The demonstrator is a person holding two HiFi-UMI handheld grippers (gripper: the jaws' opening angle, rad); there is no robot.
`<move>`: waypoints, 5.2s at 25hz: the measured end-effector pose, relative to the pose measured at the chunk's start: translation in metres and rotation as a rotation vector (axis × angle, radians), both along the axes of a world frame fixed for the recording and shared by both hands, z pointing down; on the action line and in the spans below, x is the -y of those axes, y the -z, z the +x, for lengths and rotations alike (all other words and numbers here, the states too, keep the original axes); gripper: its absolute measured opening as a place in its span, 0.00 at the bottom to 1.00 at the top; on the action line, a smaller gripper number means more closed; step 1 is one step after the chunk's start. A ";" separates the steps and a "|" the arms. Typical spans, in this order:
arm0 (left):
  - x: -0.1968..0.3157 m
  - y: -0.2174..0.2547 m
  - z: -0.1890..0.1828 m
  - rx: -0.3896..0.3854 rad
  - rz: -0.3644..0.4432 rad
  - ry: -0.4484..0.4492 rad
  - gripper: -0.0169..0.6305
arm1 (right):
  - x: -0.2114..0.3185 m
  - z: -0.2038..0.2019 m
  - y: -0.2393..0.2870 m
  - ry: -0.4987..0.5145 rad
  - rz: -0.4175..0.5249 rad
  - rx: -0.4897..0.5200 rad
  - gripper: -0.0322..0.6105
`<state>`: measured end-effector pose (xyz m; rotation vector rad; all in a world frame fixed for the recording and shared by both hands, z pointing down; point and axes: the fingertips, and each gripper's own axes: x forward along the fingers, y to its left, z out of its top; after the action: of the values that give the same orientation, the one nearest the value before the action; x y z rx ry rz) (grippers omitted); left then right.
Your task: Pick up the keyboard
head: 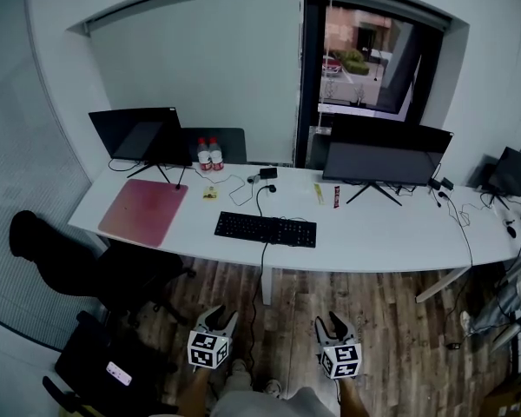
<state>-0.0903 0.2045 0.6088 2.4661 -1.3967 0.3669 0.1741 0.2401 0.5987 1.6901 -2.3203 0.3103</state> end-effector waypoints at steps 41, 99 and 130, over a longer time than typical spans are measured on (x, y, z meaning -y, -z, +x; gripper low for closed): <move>0.286 -0.009 -0.043 -0.058 -0.017 -0.154 0.24 | 0.235 -0.042 0.004 -0.184 -0.025 -0.070 0.28; 0.444 -0.046 -0.006 0.048 -0.169 0.027 0.24 | 0.424 0.063 -0.037 -0.118 -0.128 0.011 0.28; 0.451 -0.127 -0.067 0.085 -0.381 -0.079 0.35 | 0.407 0.028 -0.081 -0.244 -0.279 -0.029 0.29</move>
<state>-0.1571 -0.2461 0.7362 2.2156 -1.1366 0.6933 0.2020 -0.1666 0.6792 1.8168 -1.9428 0.6198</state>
